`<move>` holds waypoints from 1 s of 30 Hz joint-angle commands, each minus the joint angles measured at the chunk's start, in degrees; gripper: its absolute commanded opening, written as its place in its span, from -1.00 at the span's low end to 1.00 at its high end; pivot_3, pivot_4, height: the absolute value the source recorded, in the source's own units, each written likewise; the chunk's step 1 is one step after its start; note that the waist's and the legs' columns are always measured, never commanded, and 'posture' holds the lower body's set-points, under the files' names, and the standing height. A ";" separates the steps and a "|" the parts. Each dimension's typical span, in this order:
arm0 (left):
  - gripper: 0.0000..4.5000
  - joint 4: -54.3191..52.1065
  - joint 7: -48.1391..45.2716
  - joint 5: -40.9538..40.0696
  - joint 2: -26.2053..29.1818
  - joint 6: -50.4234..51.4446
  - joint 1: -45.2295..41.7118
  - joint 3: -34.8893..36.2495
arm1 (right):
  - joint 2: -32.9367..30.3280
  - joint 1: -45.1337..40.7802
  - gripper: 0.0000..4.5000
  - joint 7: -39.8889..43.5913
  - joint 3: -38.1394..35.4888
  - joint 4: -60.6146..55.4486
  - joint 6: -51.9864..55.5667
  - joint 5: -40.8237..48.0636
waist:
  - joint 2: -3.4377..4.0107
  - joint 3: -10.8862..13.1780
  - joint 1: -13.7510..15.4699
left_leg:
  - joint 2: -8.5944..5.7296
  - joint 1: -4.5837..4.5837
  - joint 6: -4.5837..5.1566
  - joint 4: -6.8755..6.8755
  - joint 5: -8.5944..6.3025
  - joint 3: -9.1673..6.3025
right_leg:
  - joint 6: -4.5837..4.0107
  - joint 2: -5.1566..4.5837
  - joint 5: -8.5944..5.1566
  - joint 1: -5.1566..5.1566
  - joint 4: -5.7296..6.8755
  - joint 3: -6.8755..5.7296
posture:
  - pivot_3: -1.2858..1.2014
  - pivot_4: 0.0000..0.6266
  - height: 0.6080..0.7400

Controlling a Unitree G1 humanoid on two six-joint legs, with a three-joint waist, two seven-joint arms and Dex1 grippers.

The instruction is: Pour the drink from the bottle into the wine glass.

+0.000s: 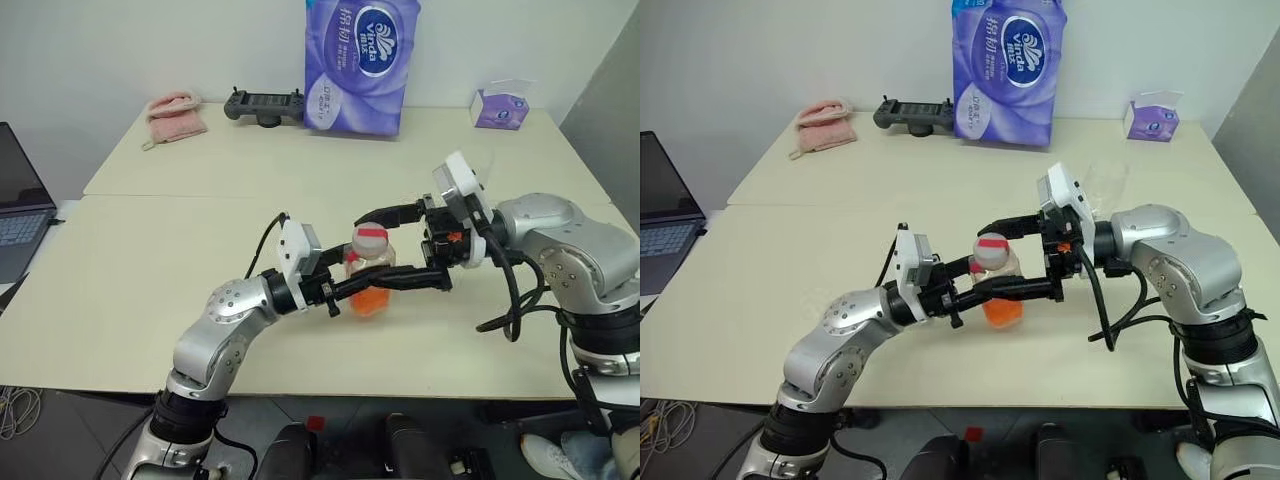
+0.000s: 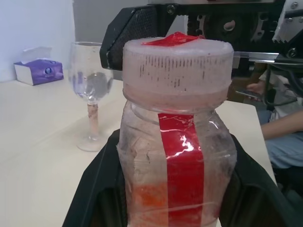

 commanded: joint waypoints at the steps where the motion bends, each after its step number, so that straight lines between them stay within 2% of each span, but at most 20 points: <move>1: -0.19 -0.36 1.16 0.31 -0.37 -2.23 -1.37 2.49 | 3.30 2.13 1.00 -12.40 -3.64 -5.97 4.87 0.75 | 0.00 0.00 -0.01 | 0.01 0.00 -0.01 0.01 0.00 0.00 | 0.00 0.01 0.00 -0.02 0.01 0.01 | 0.03 -0.52 1.00; 10: -0.19 2.39 0.33 0.93 -0.35 -3.51 -2.65 2.39 | 12.04 5.00 1.00 -35.85 -7.77 -18.70 16.94 3.45 | 0.01 0.00 0.07 | -0.03 -0.05 -0.03 0.03 0.02 0.01 | 0.00 -0.01 0.00 -0.07 0.03 0.04 | 0.03 -0.52 1.00; 14: -0.19 3.89 -0.61 0.93 -0.18 -3.99 -3.37 2.49 | 14.87 5.55 1.00 -43.22 -7.50 -21.85 21.24 2.71 | 0.01 0.00 0.03 | -0.04 -0.04 -0.03 0.01 0.02 0.01 | -0.01 0.05 0.00 -0.08 0.06 0.02 | 0.03 -0.52 1.00; 17: -0.19 4.91 -1.37 0.99 0.18 -4.42 -3.88 2.60 | 19.52 5.39 1.00 -49.22 -8.66 -22.35 21.19 1.77 | 0.01 0.00 -0.05 | -0.05 -0.04 -0.02 0.02 0.02 0.04 | -0.01 0.05 0.00 -0.08 0.06 0.05 | 0.03 -0.52 1.00; 22: -0.19 5.43 -1.60 1.48 0.30 -4.75 -4.54 2.58 | 21.46 6.03 1.00 -53.69 -7.17 -23.99 23.30 0.66 | 0.01 0.00 -0.07 | -0.06 -0.04 -0.02 0.01 0.02 0.03 | -0.01 0.06 0.00 -0.10 0.06 0.04 | 0.03 -0.52 1.00; 30: -0.19 5.57 -1.16 1.91 -0.34 -5.02 -4.61 2.44 | 19.24 5.63 1.00 -54.43 -3.69 -25.10 25.78 -0.95 | 0.01 0.00 -0.10 | -0.06 -0.04 -0.02 -0.01 0.02 0.03 | -0.01 0.06 0.00 -0.10 0.06 0.03 | 0.03 -0.52 1.00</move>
